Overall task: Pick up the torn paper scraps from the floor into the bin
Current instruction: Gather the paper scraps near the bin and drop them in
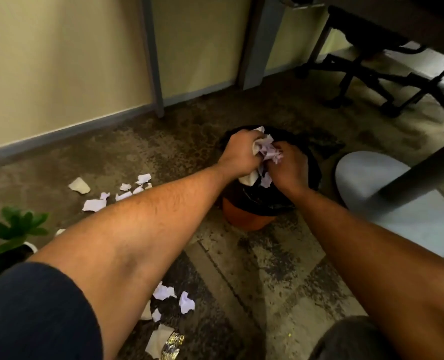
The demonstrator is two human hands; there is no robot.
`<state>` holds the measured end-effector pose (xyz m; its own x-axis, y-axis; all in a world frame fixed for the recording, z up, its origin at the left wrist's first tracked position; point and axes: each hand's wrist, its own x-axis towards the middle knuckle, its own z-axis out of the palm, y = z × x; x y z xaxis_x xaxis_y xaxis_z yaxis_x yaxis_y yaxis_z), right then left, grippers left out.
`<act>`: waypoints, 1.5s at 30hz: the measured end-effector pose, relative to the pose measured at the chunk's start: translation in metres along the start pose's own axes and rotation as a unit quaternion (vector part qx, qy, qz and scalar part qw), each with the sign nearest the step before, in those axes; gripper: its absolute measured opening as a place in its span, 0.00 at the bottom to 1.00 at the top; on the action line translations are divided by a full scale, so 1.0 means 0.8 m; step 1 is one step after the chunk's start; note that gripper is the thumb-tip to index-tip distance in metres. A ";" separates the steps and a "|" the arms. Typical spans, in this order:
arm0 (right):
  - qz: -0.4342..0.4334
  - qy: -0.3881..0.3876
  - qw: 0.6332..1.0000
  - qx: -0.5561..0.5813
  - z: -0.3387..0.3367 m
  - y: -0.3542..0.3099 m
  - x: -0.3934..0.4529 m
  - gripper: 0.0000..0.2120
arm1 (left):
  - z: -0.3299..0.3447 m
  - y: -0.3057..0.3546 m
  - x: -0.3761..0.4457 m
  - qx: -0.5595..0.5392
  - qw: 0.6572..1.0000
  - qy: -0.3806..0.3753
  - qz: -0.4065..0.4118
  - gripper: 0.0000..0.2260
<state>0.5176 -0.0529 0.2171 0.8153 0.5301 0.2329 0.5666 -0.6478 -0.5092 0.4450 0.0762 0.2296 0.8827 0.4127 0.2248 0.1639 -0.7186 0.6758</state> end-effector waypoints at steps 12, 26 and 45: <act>0.079 -0.094 0.992 -0.030 0.002 -0.010 0.012 0.23 | -0.015 -0.037 -0.017 -0.072 0.994 -0.007 -0.077 0.12; -0.182 -0.069 0.980 0.045 0.158 -0.130 -0.114 0.06 | -0.065 -0.224 -0.243 -0.063 0.953 0.131 -0.266 0.06; -0.107 -0.287 0.951 -0.039 0.444 -0.064 -0.170 0.34 | 0.033 -0.415 -0.528 0.158 0.888 -0.020 -0.430 0.34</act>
<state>0.3355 0.1029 -0.0826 0.4942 0.8510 -0.1774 0.7379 -0.5185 -0.4320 0.0289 0.1258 -0.1083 0.3843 0.8700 -0.3090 0.8958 -0.2703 0.3529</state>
